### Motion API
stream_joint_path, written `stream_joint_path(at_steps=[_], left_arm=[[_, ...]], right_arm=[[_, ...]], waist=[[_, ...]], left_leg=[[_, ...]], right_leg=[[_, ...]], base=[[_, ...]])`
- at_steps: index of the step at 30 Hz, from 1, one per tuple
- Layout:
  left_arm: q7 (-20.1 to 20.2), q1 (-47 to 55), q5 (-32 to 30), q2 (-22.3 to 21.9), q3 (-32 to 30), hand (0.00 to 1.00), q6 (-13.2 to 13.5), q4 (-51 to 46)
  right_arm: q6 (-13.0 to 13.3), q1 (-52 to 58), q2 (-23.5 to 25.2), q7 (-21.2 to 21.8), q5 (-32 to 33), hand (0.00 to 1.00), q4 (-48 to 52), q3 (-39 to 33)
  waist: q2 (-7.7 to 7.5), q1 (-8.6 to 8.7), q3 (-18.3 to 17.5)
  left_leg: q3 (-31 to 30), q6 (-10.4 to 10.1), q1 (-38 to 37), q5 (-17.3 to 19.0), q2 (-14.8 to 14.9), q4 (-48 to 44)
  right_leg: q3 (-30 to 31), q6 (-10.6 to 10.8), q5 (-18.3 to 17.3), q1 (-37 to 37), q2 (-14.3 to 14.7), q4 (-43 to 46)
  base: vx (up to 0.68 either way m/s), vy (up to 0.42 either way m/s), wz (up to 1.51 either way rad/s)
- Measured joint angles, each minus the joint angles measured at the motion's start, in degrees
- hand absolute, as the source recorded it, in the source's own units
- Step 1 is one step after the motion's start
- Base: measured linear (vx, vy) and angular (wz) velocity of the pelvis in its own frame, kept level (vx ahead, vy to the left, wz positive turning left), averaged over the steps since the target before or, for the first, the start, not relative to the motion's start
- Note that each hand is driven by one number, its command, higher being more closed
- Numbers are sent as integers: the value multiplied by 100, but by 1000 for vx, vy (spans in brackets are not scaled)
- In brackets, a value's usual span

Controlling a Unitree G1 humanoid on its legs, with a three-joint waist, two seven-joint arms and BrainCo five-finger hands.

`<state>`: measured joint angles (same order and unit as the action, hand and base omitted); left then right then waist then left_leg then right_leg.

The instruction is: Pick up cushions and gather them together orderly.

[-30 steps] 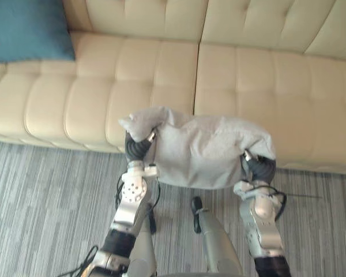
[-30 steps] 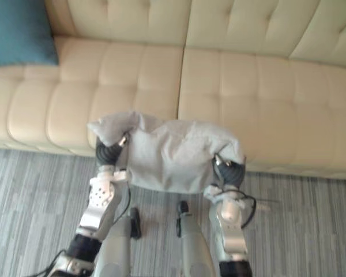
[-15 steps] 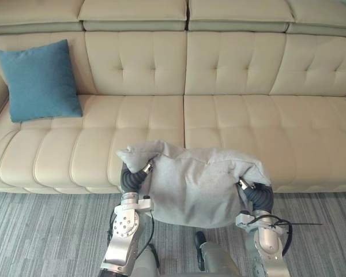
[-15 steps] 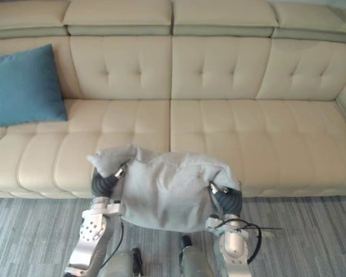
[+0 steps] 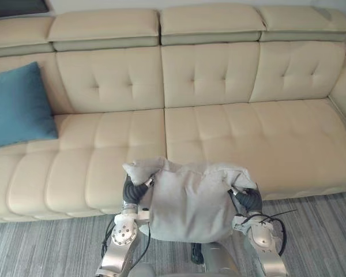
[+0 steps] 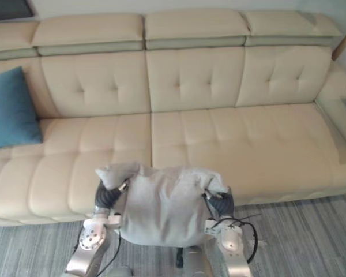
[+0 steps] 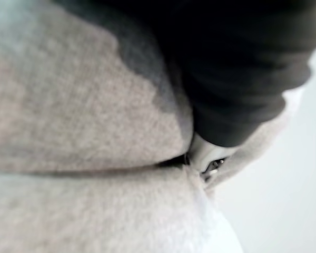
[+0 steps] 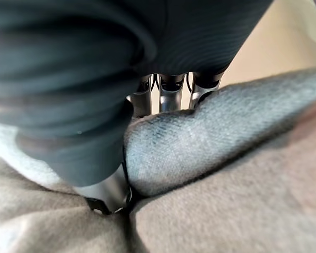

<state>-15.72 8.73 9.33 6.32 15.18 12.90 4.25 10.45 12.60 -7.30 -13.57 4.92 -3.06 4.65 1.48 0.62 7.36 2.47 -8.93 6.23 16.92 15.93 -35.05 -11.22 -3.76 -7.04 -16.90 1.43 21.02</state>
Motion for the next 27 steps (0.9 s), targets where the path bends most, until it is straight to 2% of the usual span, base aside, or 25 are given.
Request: stream_joint_path(at_steps=[1, 2, 3, 4, 6, 9, 10, 11, 12, 13, 17, 19, 22, 27], left_arm=[[0, -5, 51, -67, -2, 100, 0, -11], [0, -5, 81, -82, -6, 100, 1, -13], [3, -53, 101, -95, -1, 100, 1, -21], [4, -73, 105, -101, 0, 100, 1, -21], [12, -146, 167, -121, 0, 100, 0, -22], [15, -180, 195, -183, -1, 100, -1, -30], [22, -211, 194, -199, 0, 100, -3, -31], [41, -254, 191, -220, 8, 100, -3, -39], [42, -250, 188, -225, 8, 100, -3, -53], [42, -251, 187, -145, 7, 100, -19, -61], [43, -223, 185, -17, 15, 100, -28, -179], [43, -211, 184, -15, 43, 100, -27, -287], [43, -214, 85, 2, 58, 100, -27, -338], [-20, -441, 63, 388, 211, 100, -65, -358]], right_arm=[[-28, 108, -32, -1, 4, 100, 269, 0], [-29, 141, -35, -1, 6, 100, 386, 2], [-25, 147, -48, -16, 15, 100, 721, -2], [-22, 134, -52, -27, 15, 100, 821, -5], [38, -63, -53, -69, 14, 100, 969, -31], [40, -161, -44, -89, 12, 100, 901, -110], [38, -191, -45, -89, 11, 100, 845, -167], [33, -198, -52, -89, 9, 100, 794, -225], [33, -202, -58, -89, 6, 100, 765, -225], [12, -217, 38, -89, 1, 100, 571, -228], [-35, -143, 277, -88, -49, 100, 453, -226], [-35, -150, 267, -89, -55, 100, 454, -227], [-36, -183, 257, -99, -134, 100, 454, -227], [-43, -742, 181, -270, -280, 100, 419, -223]], waist=[[62, -19, -3], [67, -35, -9], [60, -78, -20], [59, -91, -23], [41, -126, -31], [41, -168, -48], [57, -204, -59], [108, -287, -90], [149, -331, -112], [53, -369, -132], [-165, -377, -272], [-194, -382, -298], [-227, -377, -335], [-276, -341, -363]], left_leg=[[-155, 145, 346, -311, 192, -881], [-144, 210, 485, -468, 268, -1175], [-103, 223, 872, -391, 317, -1870], [-37, 256, 981, -347, 295, -1938], [338, 472, 1183, -36, 64, -1379], [290, 486, 1143, 44, -307, -238], [229, 508, 1119, -34, -441, 237], [114, 515, 980, -453, -592, 945], [68, 511, 923, -748, -623, 1194], [56, 403, 766, -892, -770, 1336], [362, 636, 310, -1041, -1187, 2013], [481, 716, 224, -1109, -1293, 2228], [548, 771, 167, -1200, -1393, 2426], [626, 796, 174, -1427, -1440, 2744]], right_leg=[[-83, -91, -66, 263, 155, -96], [-94, -132, -91, 364, 189, -140], [-109, -233, -155, 616, 218, -288], [-109, -236, -157, 679, 215, -355], [-103, -225, -148, 959, 115, -569], [-77, -200, -132, 1193, -50, -715], [-38, -139, -94, 1214, -102, -733], [63, -95, -76, 1215, -127, -737], [120, -4, -79, 1227, -104, -745], [295, 217, -92, 1353, -186, -858], [580, 490, -17, 1530, -571, -1141], [671, 564, 5, 1488, -670, -1164], [752, 659, 65, 1461, -741, -1279], [856, 706, 299, 1425, -739, -1668]], base=[[204, -74, 9], [320, -75, 12], [230, -36, 8], [322, -38, 12], [271, 29, 11], [192, 109, 7], [127, 181, -16], [112, 197, -28], [110, 221, -42], [111, 201, -23], [76, 175, -15], [18, 120, -17], [14, 58, -13], [23, 7, -8]])
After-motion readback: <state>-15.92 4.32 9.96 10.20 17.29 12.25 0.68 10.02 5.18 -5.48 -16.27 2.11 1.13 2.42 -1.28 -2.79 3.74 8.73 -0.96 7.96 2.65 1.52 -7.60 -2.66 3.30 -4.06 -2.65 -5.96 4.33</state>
